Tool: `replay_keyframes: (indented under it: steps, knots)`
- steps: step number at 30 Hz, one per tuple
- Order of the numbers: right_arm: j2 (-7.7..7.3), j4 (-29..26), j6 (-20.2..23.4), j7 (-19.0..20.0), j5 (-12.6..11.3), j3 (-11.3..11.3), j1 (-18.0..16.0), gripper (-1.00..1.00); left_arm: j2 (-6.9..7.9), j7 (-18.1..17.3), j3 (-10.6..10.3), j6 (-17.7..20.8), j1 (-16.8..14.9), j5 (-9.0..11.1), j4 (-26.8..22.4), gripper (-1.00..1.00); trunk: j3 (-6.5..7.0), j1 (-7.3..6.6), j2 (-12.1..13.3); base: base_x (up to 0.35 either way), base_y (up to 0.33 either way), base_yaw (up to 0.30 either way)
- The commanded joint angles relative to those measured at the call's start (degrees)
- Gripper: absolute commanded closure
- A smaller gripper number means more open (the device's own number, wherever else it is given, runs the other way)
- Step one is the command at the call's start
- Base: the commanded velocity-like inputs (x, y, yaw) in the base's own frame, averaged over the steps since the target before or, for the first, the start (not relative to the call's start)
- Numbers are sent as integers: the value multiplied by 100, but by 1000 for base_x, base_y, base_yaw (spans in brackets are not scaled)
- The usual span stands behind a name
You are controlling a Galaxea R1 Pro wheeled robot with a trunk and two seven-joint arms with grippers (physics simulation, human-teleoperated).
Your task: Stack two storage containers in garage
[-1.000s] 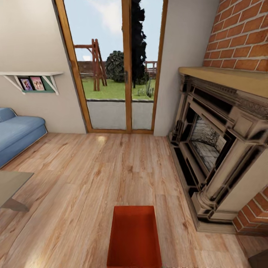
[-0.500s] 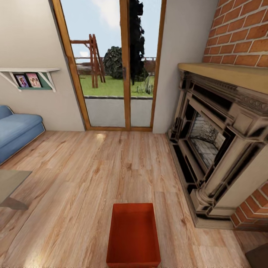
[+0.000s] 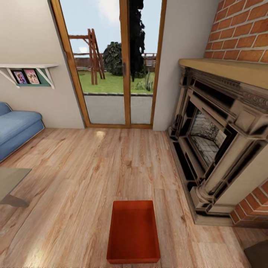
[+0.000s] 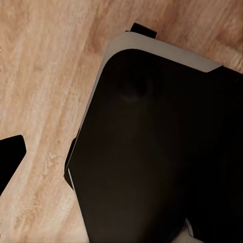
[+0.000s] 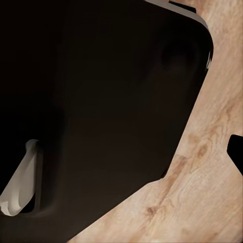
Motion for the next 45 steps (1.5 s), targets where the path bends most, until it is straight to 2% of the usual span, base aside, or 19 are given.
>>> replay_keyframes:
  steps: [1,7,21,39,45]
  knots:
    - [3,18,-34,-9,-18,33,-7,-100,-1,10,36,-21,-3,2,2,-100,-15,0,-3,0,0,0]
    - [-8,18,-38,-7,-18,33,0,-100,41,10,29,-32,-3,-26,-4,-100,-71,0,-3,0,0,0]
    - [-20,19,-31,0,-10,33,1,-100,20,10,36,-20,-3,1,0,-100,-202,0,-3,0,0,0]
    - [-21,21,-31,9,-11,38,2,-100,-103,1,36,49,-3,16,18,-100,-371,0,-3,0,0,0]
    - [-33,18,-28,-28,-42,21,-4,-100,-88,1,37,28,-3,24,16,-100,-427,0,-3,0,0,0]
